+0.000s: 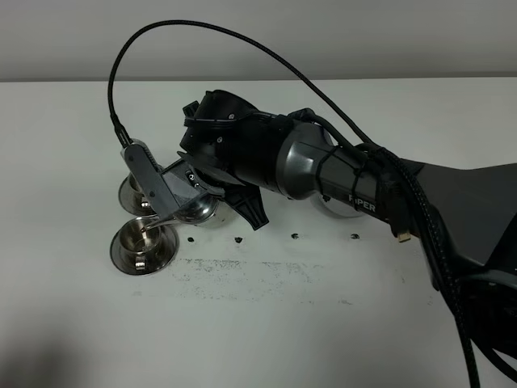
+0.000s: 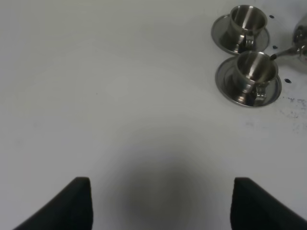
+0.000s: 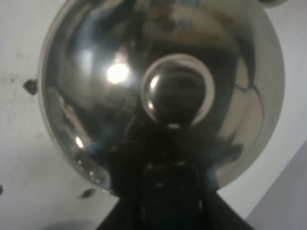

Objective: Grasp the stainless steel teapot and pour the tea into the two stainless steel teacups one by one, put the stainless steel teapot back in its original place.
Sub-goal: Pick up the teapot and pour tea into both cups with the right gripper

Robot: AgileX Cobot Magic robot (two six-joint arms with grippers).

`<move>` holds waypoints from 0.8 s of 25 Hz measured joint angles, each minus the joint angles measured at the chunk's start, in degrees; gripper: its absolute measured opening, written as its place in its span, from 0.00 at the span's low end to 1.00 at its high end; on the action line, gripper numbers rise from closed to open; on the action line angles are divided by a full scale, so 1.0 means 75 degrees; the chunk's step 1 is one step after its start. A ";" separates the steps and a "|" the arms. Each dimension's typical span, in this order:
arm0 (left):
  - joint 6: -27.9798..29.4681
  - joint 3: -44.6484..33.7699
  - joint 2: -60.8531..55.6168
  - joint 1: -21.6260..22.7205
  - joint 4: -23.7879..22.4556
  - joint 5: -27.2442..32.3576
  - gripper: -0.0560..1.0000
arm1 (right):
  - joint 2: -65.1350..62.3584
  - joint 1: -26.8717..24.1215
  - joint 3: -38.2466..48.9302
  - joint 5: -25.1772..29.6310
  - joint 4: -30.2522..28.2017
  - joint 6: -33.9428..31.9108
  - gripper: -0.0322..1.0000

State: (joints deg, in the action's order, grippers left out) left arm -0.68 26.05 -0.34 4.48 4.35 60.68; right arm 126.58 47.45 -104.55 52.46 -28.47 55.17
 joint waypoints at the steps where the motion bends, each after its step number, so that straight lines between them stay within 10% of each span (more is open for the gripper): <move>1: 0.0000 0.0000 0.0000 0.0000 0.0000 0.0000 0.61 | 0.0016 0.0027 0.0000 0.0000 -0.0045 0.0000 0.21; 20: 0.0000 0.0000 0.0000 0.0000 0.0000 0.0000 0.61 | 0.0016 0.0251 0.0000 -0.0220 -0.1079 -0.0099 0.21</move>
State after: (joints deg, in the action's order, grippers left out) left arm -0.68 26.05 -0.34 4.48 4.35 60.68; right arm 126.70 49.33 -104.55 50.81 -36.57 54.42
